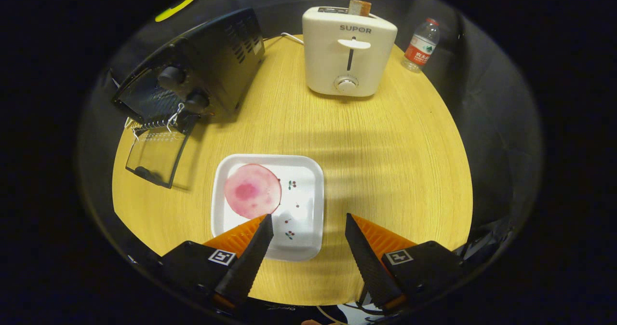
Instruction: Open the toaster oven, put the food inside, and close the toaster oven door.
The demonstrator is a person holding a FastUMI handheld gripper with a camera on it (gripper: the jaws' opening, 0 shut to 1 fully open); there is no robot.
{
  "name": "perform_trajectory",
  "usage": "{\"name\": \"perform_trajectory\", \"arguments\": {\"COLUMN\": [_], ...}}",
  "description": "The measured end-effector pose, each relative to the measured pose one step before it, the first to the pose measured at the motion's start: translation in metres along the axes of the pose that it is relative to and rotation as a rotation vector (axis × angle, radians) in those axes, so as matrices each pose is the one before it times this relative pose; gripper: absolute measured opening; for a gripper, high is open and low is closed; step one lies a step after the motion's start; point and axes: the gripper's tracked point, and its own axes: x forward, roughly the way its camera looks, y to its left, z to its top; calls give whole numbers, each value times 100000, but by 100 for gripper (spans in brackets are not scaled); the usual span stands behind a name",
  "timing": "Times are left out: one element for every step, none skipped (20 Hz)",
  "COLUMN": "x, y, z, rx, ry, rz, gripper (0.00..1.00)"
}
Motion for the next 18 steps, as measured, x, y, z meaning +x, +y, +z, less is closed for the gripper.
{"name": "perform_trajectory", "arguments": {"x": [534, 379, 419, 361, 229, 367, 280, 251, 27, -132, 439, -204, -316, 650, -643, 373, 244, -598], "y": [-129, 57, -234, -138, 90, -90, -220, -163, -148, 138, -68, -107, -169, 436, 28, 29, -96, 172], "z": [15, -21, -33, -40, -153, -111, -59, 102, 157, 170, 56, -98, 115, -280, -66, 15, 127, -93], "rx": [-797, -880, -899, -591, -500, -745, -340, 652, 1871, 1792, 1407, 493, 519, 635, 839, -749, -206, -564], "ry": [1470, 1723, 1661, 1459, 1086, 1095, 786, 508, 59, 421, 379, 727, -150, 1797, 260, 715, 76, 160], "rz": [1010, 1360, 713, 821, 910, 804, 299, 359, -136, 1325, -151, -292, 157, 2617, 77, 772, 565, 1220], "gripper": [96, 96, 96, 93, 90, 86, 80, 73, 67, 60, 52, 44, 36, 28, 20, 14, 14, 12]}}
